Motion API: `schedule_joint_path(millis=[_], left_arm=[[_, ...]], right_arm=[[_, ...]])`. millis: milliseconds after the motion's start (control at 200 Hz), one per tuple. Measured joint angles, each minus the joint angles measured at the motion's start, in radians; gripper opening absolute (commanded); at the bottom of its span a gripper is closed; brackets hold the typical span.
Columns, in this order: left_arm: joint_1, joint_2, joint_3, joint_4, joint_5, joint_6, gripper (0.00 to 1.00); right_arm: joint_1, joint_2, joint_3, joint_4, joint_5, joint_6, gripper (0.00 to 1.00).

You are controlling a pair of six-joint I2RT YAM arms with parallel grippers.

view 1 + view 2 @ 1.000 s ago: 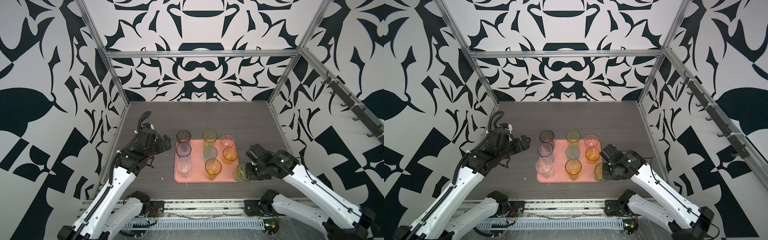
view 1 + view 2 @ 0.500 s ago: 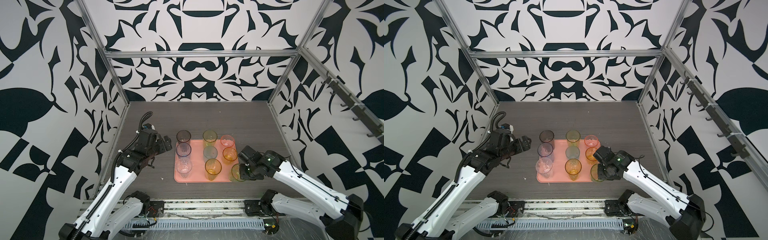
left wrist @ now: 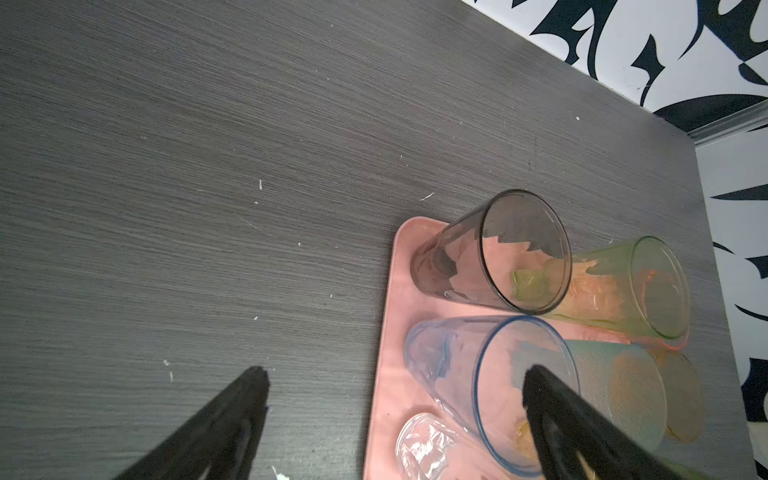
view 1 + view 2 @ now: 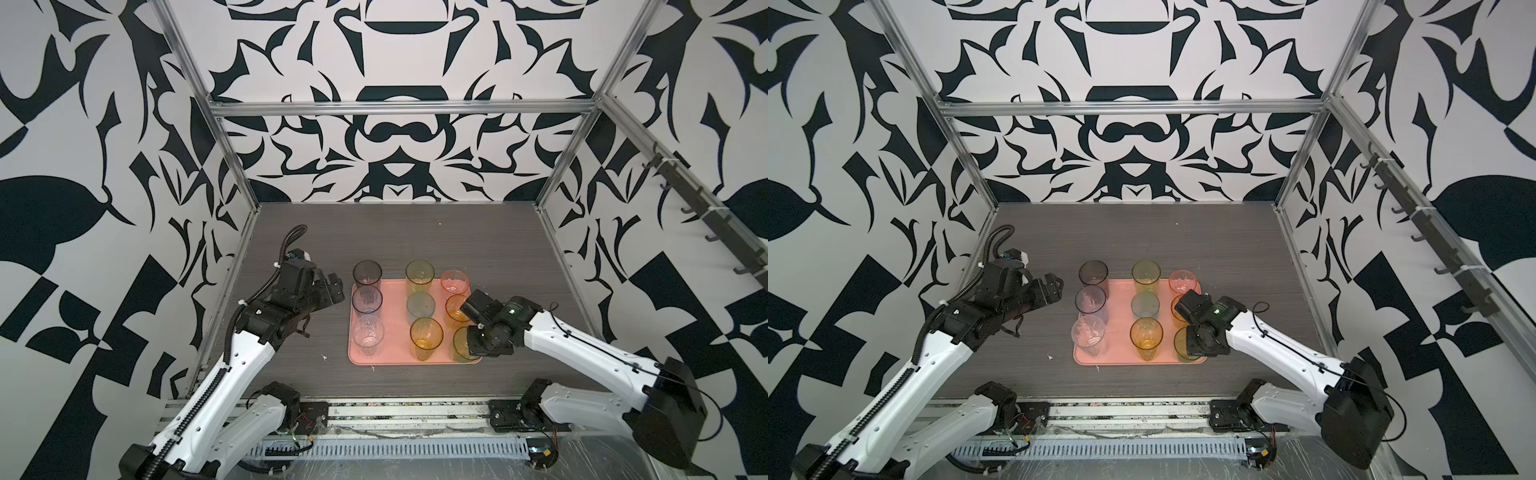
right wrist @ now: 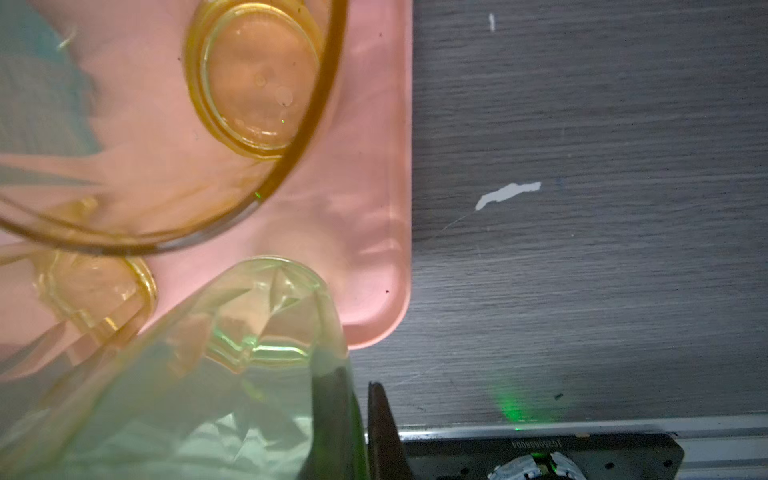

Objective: Place the glasses into the tray
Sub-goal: 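Lower the green glass onto the tray beside the yellow glass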

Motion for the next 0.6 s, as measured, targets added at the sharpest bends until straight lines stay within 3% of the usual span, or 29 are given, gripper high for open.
schedule_joint_path(millis=[525,600], left_arm=[[0.000,0.000,-0.009,0.007,0.004,0.000,0.99],[0.000,0.000,-0.010,0.008,0.004,0.000,0.99]], right_arm=[[0.004,0.049,-0.013,0.032,0.035,-0.007,0.00],[0.004,0.058,-0.013,0.034,0.037,-0.007,0.06]])
